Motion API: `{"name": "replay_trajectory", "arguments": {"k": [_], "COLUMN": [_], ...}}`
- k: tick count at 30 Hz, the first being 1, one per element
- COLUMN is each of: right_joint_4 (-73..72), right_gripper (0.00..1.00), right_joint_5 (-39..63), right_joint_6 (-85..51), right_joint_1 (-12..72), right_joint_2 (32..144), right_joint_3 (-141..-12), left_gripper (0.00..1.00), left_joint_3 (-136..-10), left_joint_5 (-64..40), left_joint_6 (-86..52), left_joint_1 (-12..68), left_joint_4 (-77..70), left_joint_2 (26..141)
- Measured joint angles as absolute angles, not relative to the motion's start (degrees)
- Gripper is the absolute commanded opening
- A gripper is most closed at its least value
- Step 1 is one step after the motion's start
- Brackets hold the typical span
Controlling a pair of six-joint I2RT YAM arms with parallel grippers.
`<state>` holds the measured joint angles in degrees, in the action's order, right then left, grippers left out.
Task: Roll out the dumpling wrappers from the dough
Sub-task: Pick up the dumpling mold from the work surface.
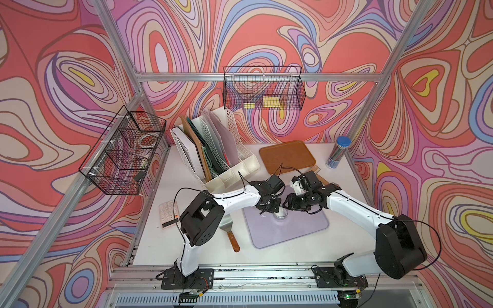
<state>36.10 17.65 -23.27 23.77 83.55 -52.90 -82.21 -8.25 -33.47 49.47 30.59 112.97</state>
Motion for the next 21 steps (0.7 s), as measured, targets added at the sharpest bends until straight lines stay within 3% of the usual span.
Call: {"name": "replay_trajectory", "arguments": {"k": [4,7,10,15,18,21], "right_joint_4": [36.73,36.42,36.05,38.28,38.83,41.01], "right_gripper": [0.33,0.14,0.0,0.0,0.0,0.0], "right_joint_5": [14.81,13.43,11.92,9.72,9.63,8.58], "right_joint_6": [-23.88,-24.73,-24.91,-24.1,-22.96,-22.24], "right_joint_1": [24.91,25.65,26.52,26.72,26.76,26.79], "right_joint_2": [86.28,88.53,89.84,90.08,88.92,87.64], "right_joint_3": [-52.9,-52.93,-53.3,-55.24,-56.25,-57.04], "left_gripper": [0.0,0.0,0.22,0.56,0.69,0.74], "left_joint_3": [-82.24,-82.24,-82.17,-76.73,-69.1,-63.72], "left_joint_5": [-8.29,-8.69,-8.78,-7.75,-6.76,-6.68], "left_joint_6": [-33.85,-34.26,-34.83,-35.48,-35.83,-35.81], "left_joint_1": [49.47,49.47,49.52,49.56,49.41,48.86], "left_joint_4": [30.61,30.5,29.91,26.81,23.64,21.1], "left_joint_2": [112.97,112.97,112.81,106.83,98.72,90.67]}}
